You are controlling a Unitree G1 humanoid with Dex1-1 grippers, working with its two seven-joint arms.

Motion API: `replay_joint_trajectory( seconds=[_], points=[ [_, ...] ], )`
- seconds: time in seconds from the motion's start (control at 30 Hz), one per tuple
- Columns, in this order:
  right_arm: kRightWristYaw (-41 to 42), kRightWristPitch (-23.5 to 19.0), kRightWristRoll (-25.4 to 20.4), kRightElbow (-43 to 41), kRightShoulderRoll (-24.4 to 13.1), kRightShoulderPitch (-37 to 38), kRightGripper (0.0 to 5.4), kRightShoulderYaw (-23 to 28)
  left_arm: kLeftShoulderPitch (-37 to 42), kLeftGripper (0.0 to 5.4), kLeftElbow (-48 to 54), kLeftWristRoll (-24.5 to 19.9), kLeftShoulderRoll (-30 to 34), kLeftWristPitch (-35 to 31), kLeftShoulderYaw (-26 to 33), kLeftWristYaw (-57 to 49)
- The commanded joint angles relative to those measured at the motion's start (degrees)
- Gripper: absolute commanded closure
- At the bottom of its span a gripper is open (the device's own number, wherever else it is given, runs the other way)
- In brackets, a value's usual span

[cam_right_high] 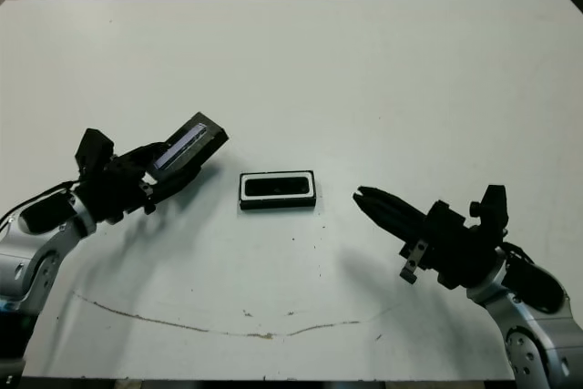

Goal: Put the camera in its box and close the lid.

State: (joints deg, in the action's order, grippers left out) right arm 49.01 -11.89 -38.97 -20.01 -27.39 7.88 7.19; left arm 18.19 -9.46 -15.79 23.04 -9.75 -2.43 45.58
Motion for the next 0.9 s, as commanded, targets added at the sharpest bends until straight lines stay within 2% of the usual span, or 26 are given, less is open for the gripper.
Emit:
replay_joint_trajectory(
  seconds=[0.03,0.1,0.2,0.43,0.53,0.73,0.9],
  points=[
    [-0.3,-1.1,-0.2,0.1,0.2,0.6,5.40,0.2,3.8,2.58,-7.4,0.9,-0.7,2.4,-2.0,4.3],
    [-1.2,-1.8,0.1,-0.3,-0.2,0.9,5.40,0.4,6.8,2.58,-12.1,1.5,-1.3,3.8,-3.1,7.1],
    [-1.5,-0.3,1.6,-0.1,-0.1,1.1,5.40,0.5,11.0,2.58,-18.3,1.8,-2.0,4.2,-4.6,11.6],
    [-0.9,-0.9,1.0,0.0,-0.3,1.3,5.40,1.0,19.9,2.58,-32.1,3.7,-3.3,3.5,-7.9,23.9],
    [0.2,-0.9,0.1,0.4,-0.2,1.1,5.40,1.1,21.3,2.58,-34.7,4.1,-4.0,2.6,-8.1,26.0],
    [-0.9,-0.7,1.0,-0.8,-0.2,1.8,5.40,1.3,21.7,2.58,-37.7,3.2,-4.6,1.4,-7.2,30.1],
    [-0.3,-0.7,0.9,0.3,0.1,1.3,5.40,0.8,20.1,2.58,-36.9,1.6,-4.5,0.0,-4.1,28.0]
  ],
)
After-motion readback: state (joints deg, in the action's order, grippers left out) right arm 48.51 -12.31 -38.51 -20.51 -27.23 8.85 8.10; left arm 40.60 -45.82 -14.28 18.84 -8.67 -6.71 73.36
